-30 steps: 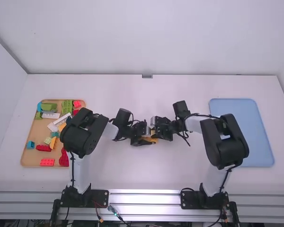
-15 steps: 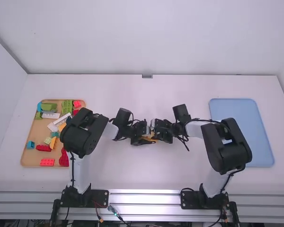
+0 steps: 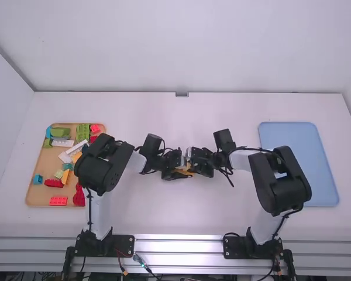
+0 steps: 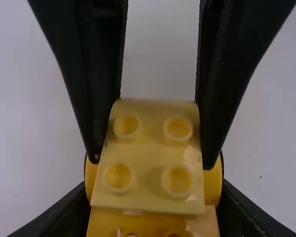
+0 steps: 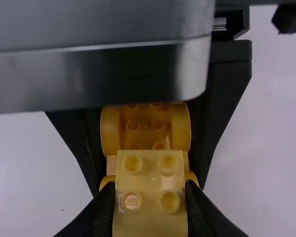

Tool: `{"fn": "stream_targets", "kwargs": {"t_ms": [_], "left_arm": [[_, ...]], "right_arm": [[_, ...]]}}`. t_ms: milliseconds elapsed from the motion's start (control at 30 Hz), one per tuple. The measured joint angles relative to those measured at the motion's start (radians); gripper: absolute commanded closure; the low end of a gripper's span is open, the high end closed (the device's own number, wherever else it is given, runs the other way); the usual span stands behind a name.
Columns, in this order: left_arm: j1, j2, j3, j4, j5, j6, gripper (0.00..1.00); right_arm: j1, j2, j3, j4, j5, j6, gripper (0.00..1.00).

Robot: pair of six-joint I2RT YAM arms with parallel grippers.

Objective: Assemble lego blocks to make yellow taxi

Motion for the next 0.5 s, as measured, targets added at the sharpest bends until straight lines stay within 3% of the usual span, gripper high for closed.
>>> {"fn": "stream_targets", "kwargs": {"t_ms": [33,100,300,333,367,400,500], "left_arm": [[0.0,0.0,0.0,0.0,0.0,0.0,0.6],[0.0,0.0,0.0,0.0,0.0,0.0,0.6],[0.0,0.0,0.0,0.003,0.0,-0.015,0.6],[0.0,0.0,0.0,0.003,0.0,-0.015,0.6],[0.0,0.0,0.0,0.003,0.0,-0.015,0.6],[0.0,0.0,0.0,0.003,0.0,-0.015,0.6],[0.0,0.0,0.0,0.003,0.0,-0.016,0.6]], "right_arm": [[0.0,0.0,0.0,-0.001,0.007,0.003,0.45],[0.0,0.0,0.0,0.002,0.009,0.004,0.35],[-0.014,0.0,0.0,-0.006,-0.032,0.003,0.34],[-0.021,-0.003,0.0,-0.01,-0.043,0.002,0.44],[-0.03,-0.012,0.0,-0.013,-0.061,0.002,0.68],[-0.034,-0.017,0.0,-0.013,-0.067,0.002,0.99],[-0.046,-0.05,0.0,0.002,-0.092,0.006,1.0]]}}
